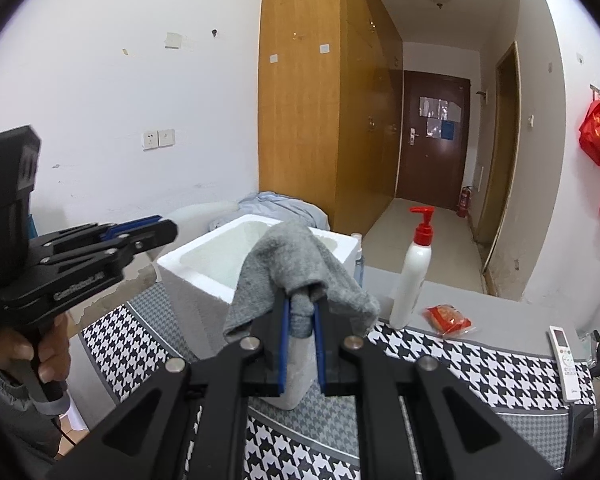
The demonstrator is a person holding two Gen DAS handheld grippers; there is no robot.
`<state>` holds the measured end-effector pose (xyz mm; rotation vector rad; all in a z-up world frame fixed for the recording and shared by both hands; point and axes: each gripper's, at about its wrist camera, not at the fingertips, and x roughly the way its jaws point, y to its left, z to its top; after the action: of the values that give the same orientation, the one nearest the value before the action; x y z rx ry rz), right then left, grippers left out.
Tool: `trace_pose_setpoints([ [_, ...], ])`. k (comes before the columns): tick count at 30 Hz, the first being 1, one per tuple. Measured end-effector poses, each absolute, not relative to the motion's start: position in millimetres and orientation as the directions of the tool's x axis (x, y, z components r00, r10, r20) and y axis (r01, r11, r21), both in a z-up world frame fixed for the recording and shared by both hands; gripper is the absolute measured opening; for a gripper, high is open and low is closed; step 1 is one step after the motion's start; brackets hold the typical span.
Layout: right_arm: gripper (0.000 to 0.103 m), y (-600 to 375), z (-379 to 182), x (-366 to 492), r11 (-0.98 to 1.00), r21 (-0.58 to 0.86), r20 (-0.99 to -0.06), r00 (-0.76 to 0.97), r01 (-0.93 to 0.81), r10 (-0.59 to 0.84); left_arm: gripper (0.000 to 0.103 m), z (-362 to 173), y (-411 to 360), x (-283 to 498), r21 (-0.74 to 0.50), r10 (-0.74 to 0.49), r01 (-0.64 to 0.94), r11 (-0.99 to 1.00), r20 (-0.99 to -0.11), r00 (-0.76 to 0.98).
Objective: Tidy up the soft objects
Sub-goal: 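Lower the white tube into the foam box and open the left gripper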
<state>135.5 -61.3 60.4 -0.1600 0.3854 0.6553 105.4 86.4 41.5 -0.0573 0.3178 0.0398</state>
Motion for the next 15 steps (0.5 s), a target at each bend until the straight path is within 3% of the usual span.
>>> trace_pose_setpoints([
  [15,0.014,-68,54,154,0.815,-0.025,-0.412,0.748,-0.580,0.520,0.017,34,86,166,-0.026,0.009,-0.021,0.999,-0.393,0.920],
])
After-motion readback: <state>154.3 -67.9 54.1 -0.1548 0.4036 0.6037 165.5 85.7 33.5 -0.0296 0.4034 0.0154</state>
